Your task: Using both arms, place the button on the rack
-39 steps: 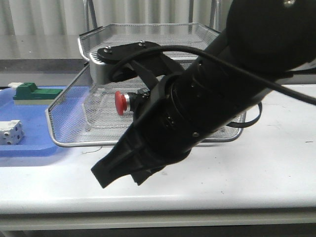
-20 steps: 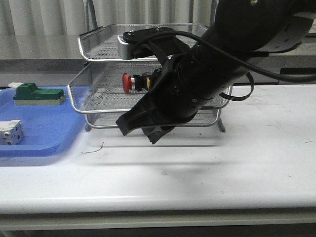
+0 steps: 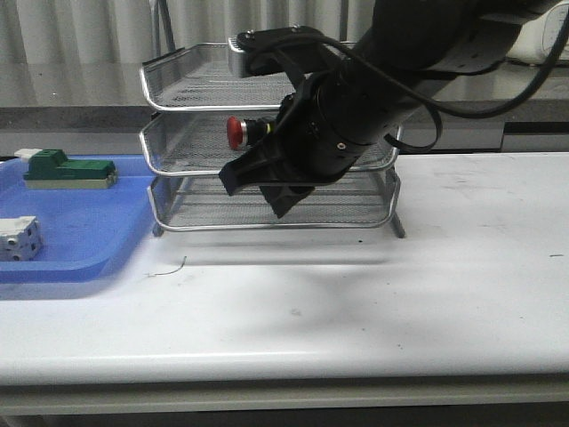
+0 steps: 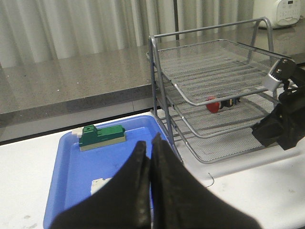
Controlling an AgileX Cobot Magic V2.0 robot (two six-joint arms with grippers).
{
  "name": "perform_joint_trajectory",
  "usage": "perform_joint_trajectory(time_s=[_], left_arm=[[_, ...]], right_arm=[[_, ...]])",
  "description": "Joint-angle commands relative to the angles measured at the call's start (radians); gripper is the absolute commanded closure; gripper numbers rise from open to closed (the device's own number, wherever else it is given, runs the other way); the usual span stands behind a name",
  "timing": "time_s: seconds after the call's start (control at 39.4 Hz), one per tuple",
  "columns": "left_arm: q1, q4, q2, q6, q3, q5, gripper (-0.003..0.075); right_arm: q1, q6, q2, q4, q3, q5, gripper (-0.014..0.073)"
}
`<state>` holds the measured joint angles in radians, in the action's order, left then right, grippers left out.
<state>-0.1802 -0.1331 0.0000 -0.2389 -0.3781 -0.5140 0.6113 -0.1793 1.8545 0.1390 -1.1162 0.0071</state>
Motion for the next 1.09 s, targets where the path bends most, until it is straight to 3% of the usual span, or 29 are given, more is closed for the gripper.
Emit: perform_joint_trajectory(time_s=[0.0,0.18,0.3,0.48,0.79,1.07], left_arm=[[0.005,-0.014,0.013,0.012,-0.024,0.082,0.0739],[0.005,-0.014,0.013,0.012,-0.024,0.082,0.0739],[0.005,-0.014,0.013,0.012,-0.024,0.082,0.0739],[0.005,-0.014,0.013,0.012,-0.024,0.082,0.0739],[0.005,-0.014,0.013,0.012,-0.024,0.082,0.0739],[0.005,-0.014,0.013,0.012,-0.024,0.082,0.0739]], right_arm=[[0.007,-0.002,-0.066,-0.012,-0.032,0.005,0.0704],[0.013,-0.002,-0.165,0.021,-0.032,0.191,0.0704],[-0.042,-0.002,-0.260,0.053,-0.027,0.279,0.0704],[-0.178,-0.002,-0.418,0.067,0.058,0.279,0.0704],[-0.439,-0.002,-0.755,0.067,0.339,0.265,0.0704],[-0.473,-0.002,-1.150,0.066,0.604,0.181,0.0704]])
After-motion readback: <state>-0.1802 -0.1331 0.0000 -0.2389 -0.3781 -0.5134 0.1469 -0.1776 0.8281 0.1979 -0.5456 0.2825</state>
